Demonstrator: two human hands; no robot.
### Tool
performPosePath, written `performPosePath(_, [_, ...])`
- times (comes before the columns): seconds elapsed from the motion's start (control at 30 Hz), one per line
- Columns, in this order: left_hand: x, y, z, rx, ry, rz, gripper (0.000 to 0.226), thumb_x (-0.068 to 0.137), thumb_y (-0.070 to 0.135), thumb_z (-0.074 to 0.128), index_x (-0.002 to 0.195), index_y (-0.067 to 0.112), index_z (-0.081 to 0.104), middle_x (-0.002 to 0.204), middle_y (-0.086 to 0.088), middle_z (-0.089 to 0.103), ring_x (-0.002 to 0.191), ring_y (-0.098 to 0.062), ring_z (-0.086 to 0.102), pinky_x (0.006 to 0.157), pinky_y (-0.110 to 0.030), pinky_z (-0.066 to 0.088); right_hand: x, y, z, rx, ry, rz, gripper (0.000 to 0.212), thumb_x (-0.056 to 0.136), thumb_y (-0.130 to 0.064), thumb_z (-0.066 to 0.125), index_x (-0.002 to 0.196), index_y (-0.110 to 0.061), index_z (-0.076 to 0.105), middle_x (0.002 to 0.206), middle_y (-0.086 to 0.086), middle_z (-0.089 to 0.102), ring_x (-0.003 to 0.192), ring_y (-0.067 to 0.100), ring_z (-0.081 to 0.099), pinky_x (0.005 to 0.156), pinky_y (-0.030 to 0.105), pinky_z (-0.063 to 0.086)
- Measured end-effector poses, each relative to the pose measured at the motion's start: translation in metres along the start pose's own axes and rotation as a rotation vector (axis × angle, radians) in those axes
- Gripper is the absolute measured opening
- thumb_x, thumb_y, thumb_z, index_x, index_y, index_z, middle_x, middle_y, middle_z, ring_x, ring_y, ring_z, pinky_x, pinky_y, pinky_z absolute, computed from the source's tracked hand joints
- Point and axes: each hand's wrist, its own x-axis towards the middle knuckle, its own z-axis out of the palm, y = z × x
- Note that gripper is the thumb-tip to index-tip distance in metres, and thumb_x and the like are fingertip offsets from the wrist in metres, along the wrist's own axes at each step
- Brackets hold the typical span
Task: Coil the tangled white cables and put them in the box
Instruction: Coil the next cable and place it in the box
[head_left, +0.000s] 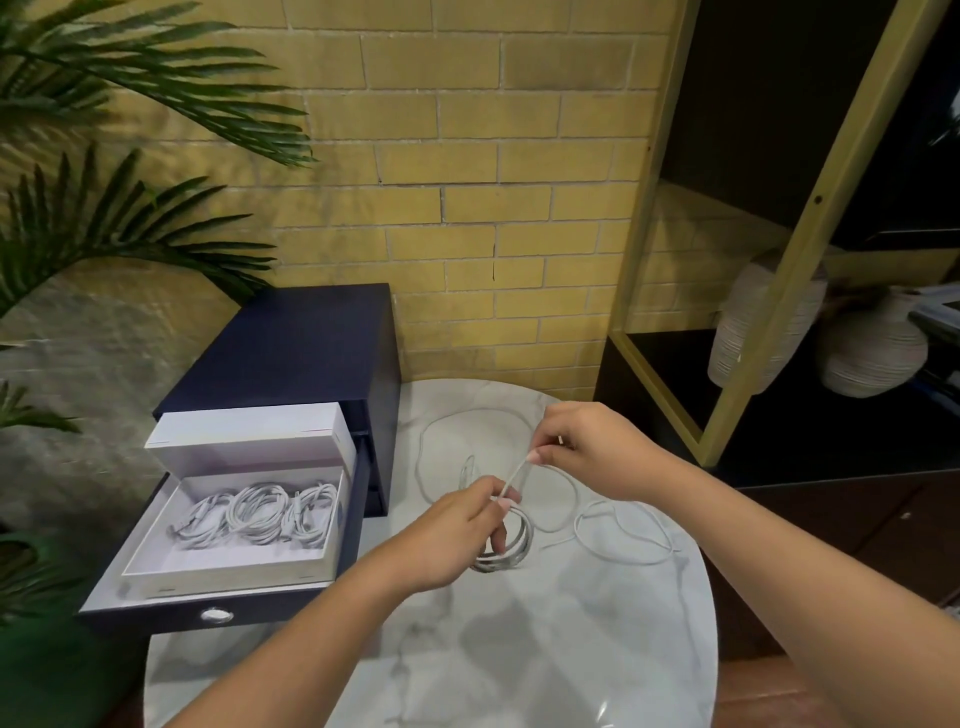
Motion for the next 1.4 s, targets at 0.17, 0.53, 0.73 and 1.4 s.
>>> performPosePath(0.17, [0.006,-0.001,-0.004,0.055,0.236,-0.002,0.020,0.103,0.037,0.032,0.104,0.028,0.050,0.074,0.005,0.055,0.064,-0.010,0.049,0.054,-0.020,0.038,-0.001,-0.013,-0.002,0.090,-0.071,0.120,0.016,0.092,-0.033,0.061,0.090,-0.020,0.071,0.083,-0.003,0.067,0.077,0.016,0.061,0.072,0.037,0.050])
performPosePath(0.53, [0.014,0.000,0.001,-0.128,0.303,0.036,0.016,0.103,0.024,0.031,0.107,0.028,0.046,0.070,-0.002,0.044,0.057,-0.013,0.038,0.050,-0.022,0.033,-0.011,-0.020,0.030,0.858,-0.289,0.411,0.045,0.086,-0.006,0.069,0.123,-0.015,0.046,0.078,0.012,0.065,0.069,0.021,0.068,0.066,0.028,0.057])
performPosePath(0.73, [0.014,0.003,0.002,-0.203,0.276,0.045,0.018,0.103,0.020,0.032,0.104,0.030,0.047,0.068,-0.002,0.042,0.053,-0.014,0.032,0.047,-0.024,0.028,-0.006,-0.019,0.034,0.698,-0.242,0.444,0.032,0.082,-0.021,0.075,0.107,-0.010,0.057,0.067,0.002,0.057,0.055,0.011,0.053,0.053,0.023,0.042])
performPosePath(1.4, [0.015,0.009,0.012,-0.415,0.215,-0.050,0.014,0.100,0.028,0.042,0.098,0.017,0.050,0.062,0.007,0.043,0.048,-0.006,0.034,0.052,-0.022,0.029,-0.004,-0.020,0.059,0.360,0.048,0.363,0.016,0.079,-0.006,0.060,0.089,-0.011,0.048,0.079,0.006,0.059,0.053,0.011,0.051,0.048,0.028,0.040])
